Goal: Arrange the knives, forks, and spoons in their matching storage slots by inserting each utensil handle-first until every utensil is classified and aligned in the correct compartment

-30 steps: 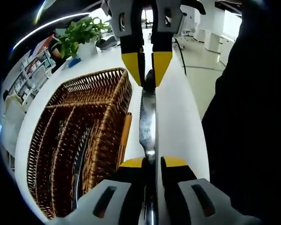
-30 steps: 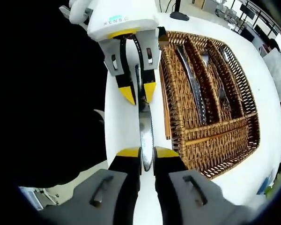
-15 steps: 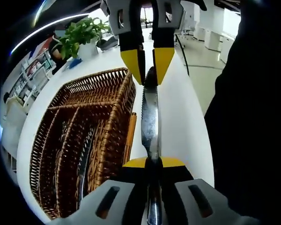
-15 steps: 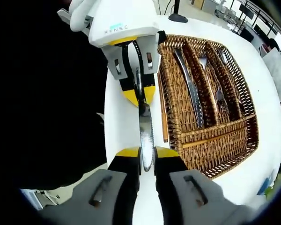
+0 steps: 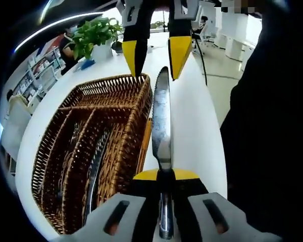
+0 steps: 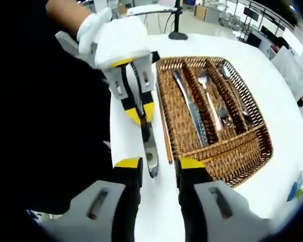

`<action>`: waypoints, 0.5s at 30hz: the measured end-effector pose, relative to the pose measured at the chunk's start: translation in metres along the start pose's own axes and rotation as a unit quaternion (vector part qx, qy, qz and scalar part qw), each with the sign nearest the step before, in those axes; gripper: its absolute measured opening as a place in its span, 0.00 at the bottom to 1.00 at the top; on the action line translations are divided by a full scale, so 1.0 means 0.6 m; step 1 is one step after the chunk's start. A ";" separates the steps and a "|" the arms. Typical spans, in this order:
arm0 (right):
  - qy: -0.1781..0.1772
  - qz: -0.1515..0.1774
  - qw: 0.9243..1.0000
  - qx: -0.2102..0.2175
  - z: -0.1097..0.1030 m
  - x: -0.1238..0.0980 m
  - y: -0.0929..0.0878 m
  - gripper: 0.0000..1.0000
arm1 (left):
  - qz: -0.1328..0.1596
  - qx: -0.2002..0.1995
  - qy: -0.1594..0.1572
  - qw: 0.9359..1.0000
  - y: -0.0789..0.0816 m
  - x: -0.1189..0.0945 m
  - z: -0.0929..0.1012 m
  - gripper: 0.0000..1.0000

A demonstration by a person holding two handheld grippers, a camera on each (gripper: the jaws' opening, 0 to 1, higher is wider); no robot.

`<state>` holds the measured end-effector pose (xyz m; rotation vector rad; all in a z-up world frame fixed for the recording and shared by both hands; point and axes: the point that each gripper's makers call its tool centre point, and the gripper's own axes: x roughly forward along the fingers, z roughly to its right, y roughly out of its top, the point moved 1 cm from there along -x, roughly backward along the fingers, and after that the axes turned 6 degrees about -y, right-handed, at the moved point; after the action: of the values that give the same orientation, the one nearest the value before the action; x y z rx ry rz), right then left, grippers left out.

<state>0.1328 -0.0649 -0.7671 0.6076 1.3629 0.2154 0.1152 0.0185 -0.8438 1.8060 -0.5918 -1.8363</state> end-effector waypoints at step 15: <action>-0.033 0.190 0.976 0.101 0.042 -0.074 0.075 0.80 | 0.090 -0.075 0.048 0.992 0.032 -0.074 -0.040 0.06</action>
<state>0.1561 -0.0560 -0.7041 1.0380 1.2030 0.3631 0.1403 0.0319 -0.7977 1.6739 -0.5464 -1.6196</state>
